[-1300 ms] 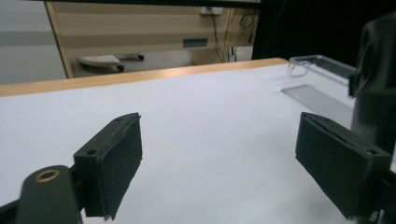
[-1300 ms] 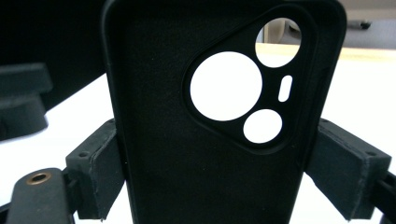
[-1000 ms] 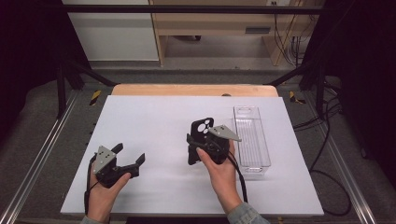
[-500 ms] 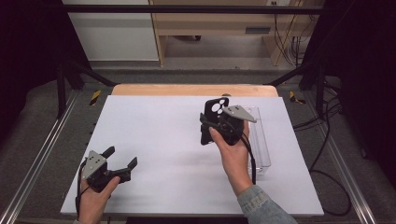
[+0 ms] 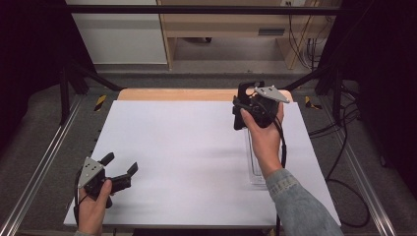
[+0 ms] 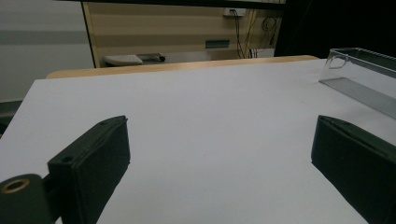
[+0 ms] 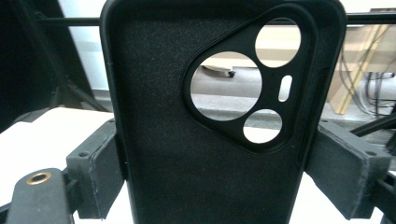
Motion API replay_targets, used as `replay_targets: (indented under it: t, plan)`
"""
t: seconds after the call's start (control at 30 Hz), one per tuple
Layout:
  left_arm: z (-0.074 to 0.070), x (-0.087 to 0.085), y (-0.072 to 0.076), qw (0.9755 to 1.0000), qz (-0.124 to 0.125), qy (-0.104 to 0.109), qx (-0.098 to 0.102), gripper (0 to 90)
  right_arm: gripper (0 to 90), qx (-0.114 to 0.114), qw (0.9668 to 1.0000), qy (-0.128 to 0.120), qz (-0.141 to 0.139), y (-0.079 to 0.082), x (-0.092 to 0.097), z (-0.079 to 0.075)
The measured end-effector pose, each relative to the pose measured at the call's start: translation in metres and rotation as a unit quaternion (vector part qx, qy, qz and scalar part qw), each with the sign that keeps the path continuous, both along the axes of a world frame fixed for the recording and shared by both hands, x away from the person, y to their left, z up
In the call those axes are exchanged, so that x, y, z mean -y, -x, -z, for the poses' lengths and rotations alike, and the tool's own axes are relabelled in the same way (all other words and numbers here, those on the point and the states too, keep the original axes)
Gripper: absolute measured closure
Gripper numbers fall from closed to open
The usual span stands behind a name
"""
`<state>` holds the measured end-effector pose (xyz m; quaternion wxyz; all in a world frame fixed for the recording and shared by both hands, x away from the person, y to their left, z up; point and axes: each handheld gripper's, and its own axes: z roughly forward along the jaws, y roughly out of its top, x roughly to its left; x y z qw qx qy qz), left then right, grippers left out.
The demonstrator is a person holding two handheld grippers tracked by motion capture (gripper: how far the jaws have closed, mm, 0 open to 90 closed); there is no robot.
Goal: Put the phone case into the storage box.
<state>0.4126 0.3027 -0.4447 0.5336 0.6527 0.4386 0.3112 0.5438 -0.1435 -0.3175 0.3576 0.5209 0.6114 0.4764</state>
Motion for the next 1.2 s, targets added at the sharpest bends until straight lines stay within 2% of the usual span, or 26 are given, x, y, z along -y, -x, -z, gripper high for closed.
replay_targets:
  t: [0.27, 0.63, 0.93, 1.2]
  plan:
    - [0.001, -0.002, -0.003, 1.0, 0.006, -0.002, -0.001, 4.4, 14.1, 0.003, 0.9998, 0.009, 0.019, -0.018, 0.015, 0.004]
    - [0.004, -0.001, -0.009, 0.9999, 0.011, -0.002, -0.007, 4.4, 14.1, 0.012, 0.9987, 0.032, 0.038, -0.038, 0.026, 0.021]
    - [0.006, 0.0, -0.01, 0.9999, 0.008, 0.0, -0.009, 4.4, 14.1, -0.002, 0.9972, 0.031, 0.069, -0.057, 0.039, 0.038]
    - [0.006, 0.001, -0.011, 0.9999, 0.009, -0.003, -0.009, 4.4, 14.0, -0.014, 0.9962, 0.034, 0.079, -0.065, 0.046, 0.048]
